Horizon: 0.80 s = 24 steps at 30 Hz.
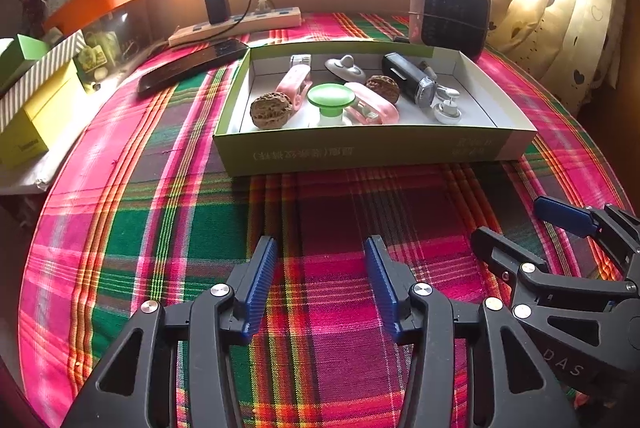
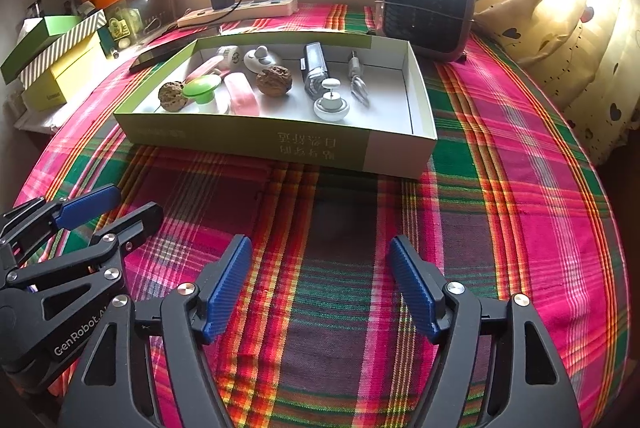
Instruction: Organize objects
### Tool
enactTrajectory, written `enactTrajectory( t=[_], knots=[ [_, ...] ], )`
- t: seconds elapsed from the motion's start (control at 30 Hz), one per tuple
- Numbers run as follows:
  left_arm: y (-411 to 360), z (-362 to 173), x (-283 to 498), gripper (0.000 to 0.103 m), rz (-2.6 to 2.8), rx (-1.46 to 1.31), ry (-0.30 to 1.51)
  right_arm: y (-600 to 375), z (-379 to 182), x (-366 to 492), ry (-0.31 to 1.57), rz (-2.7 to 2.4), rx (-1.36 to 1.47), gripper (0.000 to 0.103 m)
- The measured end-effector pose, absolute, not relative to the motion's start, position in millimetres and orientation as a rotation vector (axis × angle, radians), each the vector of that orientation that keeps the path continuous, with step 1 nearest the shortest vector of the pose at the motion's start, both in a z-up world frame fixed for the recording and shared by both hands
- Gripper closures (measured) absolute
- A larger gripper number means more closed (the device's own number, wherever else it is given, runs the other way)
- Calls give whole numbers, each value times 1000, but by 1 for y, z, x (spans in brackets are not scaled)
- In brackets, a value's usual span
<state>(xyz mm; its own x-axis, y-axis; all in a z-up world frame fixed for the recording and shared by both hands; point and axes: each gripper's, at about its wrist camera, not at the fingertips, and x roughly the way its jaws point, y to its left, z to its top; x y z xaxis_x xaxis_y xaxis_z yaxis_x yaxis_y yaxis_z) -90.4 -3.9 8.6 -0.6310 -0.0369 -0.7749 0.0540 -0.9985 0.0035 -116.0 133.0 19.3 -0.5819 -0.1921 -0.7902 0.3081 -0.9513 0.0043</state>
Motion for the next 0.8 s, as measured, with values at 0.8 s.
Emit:
enactTrajectory(
  t=[0.8],
  knots=[
    [-1, 9, -85, 55, -2772, 1313, 39, 135, 19, -114, 190, -2565, 1257, 29]
  ],
)
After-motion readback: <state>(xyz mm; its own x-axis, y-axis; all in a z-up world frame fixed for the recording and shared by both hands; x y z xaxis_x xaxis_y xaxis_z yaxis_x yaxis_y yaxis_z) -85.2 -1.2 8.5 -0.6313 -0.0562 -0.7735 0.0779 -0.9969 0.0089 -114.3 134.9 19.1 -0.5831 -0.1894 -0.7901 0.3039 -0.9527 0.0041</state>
